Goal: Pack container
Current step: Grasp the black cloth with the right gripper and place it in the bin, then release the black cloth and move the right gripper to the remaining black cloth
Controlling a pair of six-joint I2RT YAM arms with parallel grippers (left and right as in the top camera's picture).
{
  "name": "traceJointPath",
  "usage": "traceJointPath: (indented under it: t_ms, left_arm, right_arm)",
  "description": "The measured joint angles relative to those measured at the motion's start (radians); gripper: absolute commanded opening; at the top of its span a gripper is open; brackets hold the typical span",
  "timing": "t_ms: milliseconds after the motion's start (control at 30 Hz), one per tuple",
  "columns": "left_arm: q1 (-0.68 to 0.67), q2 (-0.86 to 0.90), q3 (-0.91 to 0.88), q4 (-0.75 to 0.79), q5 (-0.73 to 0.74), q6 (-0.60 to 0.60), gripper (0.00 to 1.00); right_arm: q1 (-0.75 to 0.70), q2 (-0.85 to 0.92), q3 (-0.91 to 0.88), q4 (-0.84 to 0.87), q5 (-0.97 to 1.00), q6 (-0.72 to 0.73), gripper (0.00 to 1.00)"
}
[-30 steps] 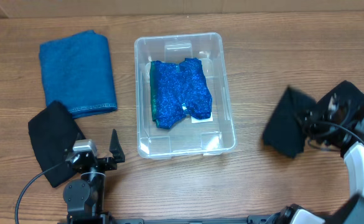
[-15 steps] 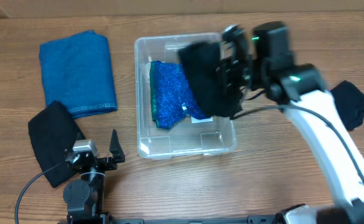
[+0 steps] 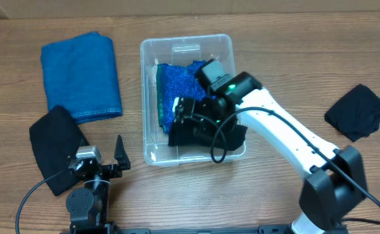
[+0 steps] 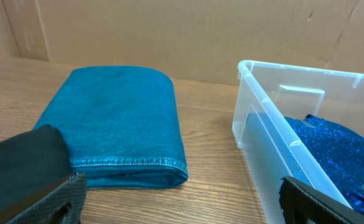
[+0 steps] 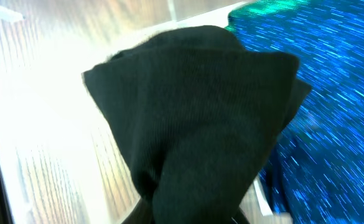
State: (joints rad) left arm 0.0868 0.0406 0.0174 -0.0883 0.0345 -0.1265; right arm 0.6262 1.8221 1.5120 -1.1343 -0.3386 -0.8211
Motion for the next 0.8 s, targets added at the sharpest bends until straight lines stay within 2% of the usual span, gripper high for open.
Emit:
traceJointPath:
  t_ms: [167, 200, 233, 333, 400, 500, 633, 733, 800]
  left_arm:
    - [0.000, 0.000, 0.000, 0.000, 0.000, 0.000, 1.00]
    - [0.000, 0.000, 0.000, 0.000, 0.000, 0.000, 1.00]
    - [0.000, 0.000, 0.000, 0.000, 0.000, 0.000, 1.00]
    - [0.000, 0.000, 0.000, 0.000, 0.000, 0.000, 1.00]
    - [0.000, 0.000, 0.000, 0.000, 0.000, 0.000, 1.00]
    - [0.000, 0.000, 0.000, 0.000, 0.000, 0.000, 1.00]
    - [0.000, 0.000, 0.000, 0.000, 0.000, 0.000, 1.00]
    - [0.000, 0.000, 0.000, 0.000, 0.000, 0.000, 1.00]
    - [0.000, 0.000, 0.000, 0.000, 0.000, 0.000, 1.00]
  right_arm:
    - [0.058, 0.065, -0.002, 0.030, 0.002, -0.035, 0.04]
    - [0.057, 0.072, -0.002, 0.032, 0.004, -0.037, 0.42]
    - [0.056, 0.080, -0.003, 0.037, 0.006, -0.040, 1.00]
    - [0.049, 0.097, -0.010, 0.144, 0.087, 0.021, 1.00]
    - [0.042, 0.098, -0.009, 0.225, 0.225, 0.135, 1.00]
    - [0.036, 0.097, 0.017, 0.245, 0.461, 0.309, 1.00]
    - [0.021, 0.009, 0.045, 0.280, 0.635, 0.531, 1.00]
    - [-0.099, -0.183, 0.062, 0.254, 0.676, 0.784, 1.00]
    - [-0.286, -0.295, 0.083, 0.199, 0.661, 0.935, 1.00]
